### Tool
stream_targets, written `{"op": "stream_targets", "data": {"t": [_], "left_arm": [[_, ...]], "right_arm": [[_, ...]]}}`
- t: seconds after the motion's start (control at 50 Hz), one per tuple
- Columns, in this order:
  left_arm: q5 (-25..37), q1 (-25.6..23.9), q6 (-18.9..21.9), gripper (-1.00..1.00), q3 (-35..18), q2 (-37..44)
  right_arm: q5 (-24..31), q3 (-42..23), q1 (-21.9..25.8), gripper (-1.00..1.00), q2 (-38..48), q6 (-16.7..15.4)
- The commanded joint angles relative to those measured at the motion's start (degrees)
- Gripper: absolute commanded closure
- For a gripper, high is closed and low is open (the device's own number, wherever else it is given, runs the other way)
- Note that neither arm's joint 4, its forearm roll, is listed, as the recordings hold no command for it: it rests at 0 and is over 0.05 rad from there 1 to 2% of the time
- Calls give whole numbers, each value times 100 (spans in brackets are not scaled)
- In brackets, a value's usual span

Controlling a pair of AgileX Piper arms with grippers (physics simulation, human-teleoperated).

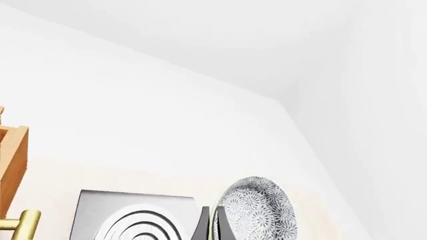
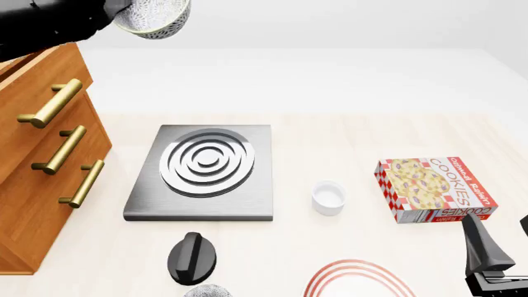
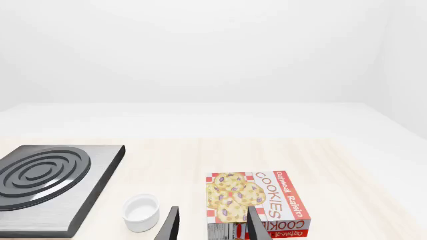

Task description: Pick the akita bowl on the wooden cabinet and place it on the plate.

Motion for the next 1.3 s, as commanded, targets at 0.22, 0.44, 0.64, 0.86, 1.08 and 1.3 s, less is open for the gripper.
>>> {"op": "stream_targets", "data": {"t": [0.22,0.44,0.64,0.86,1.08,1.3], "left_arm": [[-57,-454,182,100,130,92],[-72,-638,284,100,190,137],[-17,-898,384,100,205,156],[31,-1110,488,100,279,116],[22,-1357,527,100,349,143],[-51,-1674,546,100,451,242]], "right_arm": [[0,0,1,-100,0,1],[0,0,0,-100,-1,0],[-1,0,0,-100,-1,0],[-1,0,0,-100,-1,0],[0,0,0,-100,-1,0],[0,0,0,-100,0,1]]}}
